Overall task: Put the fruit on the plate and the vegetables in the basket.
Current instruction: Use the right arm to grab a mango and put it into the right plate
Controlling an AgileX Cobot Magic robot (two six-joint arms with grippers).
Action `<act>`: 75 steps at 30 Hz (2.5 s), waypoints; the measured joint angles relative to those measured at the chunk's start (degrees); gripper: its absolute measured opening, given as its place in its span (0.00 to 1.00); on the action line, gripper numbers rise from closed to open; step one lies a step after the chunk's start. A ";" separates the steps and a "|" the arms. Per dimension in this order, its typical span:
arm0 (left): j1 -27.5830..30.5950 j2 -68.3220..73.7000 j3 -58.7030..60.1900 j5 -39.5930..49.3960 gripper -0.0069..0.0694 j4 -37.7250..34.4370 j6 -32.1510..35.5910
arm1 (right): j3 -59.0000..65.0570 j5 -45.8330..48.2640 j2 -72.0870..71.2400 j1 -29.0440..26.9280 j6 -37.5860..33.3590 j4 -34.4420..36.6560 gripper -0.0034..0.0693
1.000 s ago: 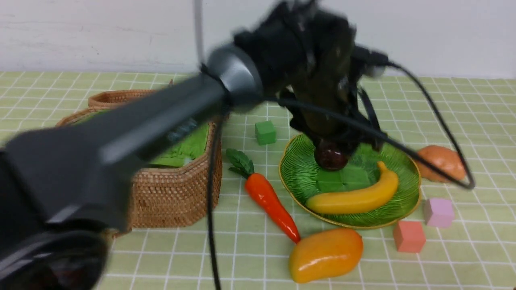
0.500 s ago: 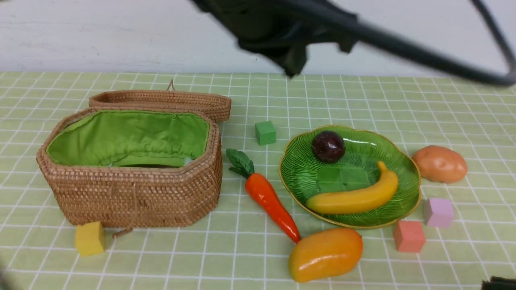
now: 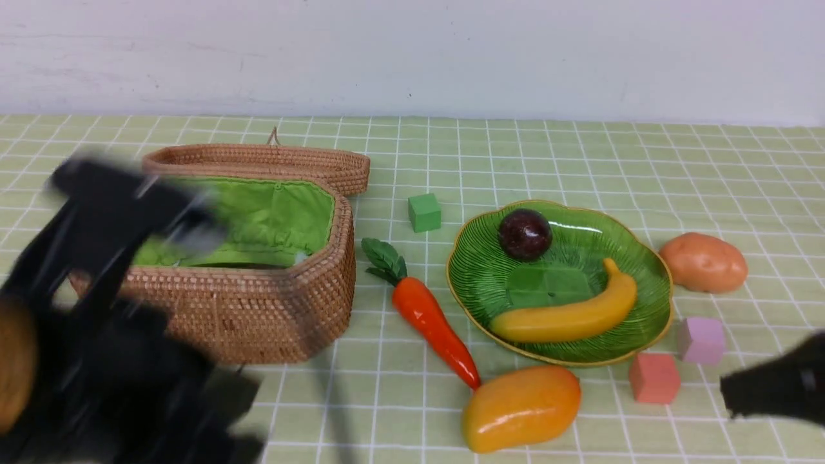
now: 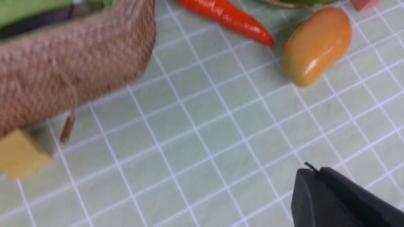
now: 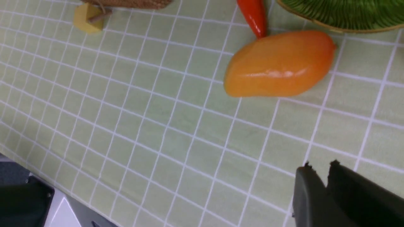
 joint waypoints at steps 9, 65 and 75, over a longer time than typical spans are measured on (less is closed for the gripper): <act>0.00 -15.56 8.97 -1.53 0.07 -0.12 -0.56 | -19.20 5.38 15.95 6.83 12.72 -21.39 0.18; 0.00 -18.84 9.28 -0.68 0.07 3.07 1.69 | -29.53 -1.77 53.61 41.88 -33.54 -46.71 0.77; 0.00 -18.84 9.28 -0.68 0.07 2.78 1.69 | -30.54 5.13 52.13 41.88 -30.47 -43.22 0.76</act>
